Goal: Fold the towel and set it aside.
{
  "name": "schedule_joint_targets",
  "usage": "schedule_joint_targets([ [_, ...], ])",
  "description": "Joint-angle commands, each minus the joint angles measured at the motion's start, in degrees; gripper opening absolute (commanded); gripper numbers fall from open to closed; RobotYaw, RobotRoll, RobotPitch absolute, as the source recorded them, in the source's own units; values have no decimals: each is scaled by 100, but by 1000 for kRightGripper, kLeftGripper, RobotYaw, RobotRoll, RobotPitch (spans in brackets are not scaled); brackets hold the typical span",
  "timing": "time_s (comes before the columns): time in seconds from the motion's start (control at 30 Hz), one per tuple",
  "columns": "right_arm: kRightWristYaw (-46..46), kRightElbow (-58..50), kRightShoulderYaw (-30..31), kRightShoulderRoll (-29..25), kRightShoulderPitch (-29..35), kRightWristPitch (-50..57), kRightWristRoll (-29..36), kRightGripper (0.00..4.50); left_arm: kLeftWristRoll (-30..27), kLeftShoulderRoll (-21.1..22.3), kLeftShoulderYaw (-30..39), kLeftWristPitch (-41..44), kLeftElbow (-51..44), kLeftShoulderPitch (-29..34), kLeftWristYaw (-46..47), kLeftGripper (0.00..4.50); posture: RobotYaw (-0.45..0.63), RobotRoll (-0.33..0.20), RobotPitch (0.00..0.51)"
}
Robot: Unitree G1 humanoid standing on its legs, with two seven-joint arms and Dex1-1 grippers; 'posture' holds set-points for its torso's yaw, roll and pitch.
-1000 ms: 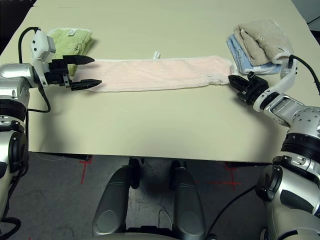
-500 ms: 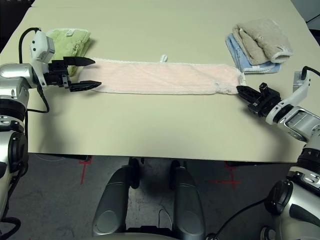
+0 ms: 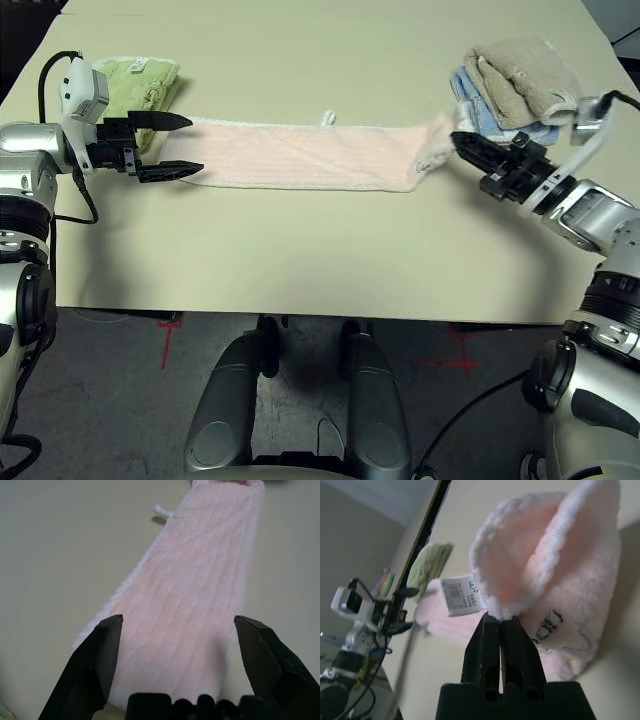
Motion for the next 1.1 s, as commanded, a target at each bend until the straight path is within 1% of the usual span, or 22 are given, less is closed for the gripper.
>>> schedule_joint_targets([
  [0.03,112,-298,311,-27,19,36,-69,37,-61,24,32,65,-132,108,-42,4500,12,0,305],
  [0.27,-309,-511,667,538,-221,39,-133,37,-60,0,36,138,-204,144,-33,4500,15,0,304],
  [0.47,-475,-483,1116,896,-372,-93,-409,37,-61,5,44,173,-259,161,-22,4500,26,0,304],
  [0.63,-464,-382,1432,985,-446,-198,-710,37,-73,33,57,211,-335,204,-32,4500,34,0,305],
  [0.8,-545,-294,1587,1113,-487,-275,-952,37,-64,48,68,247,-373,227,-22,4500,37,0,304],
  [1.0,-336,-365,1782,1097,-471,-278,-1141,37,-54,61,69,252,-378,243,-21,4500,37,0,303],
  [1.1,-238,-415,1868,1117,-498,-298,-1177,821,-52,62,67,255,-377,249,-25,4500,35,0,302],
])
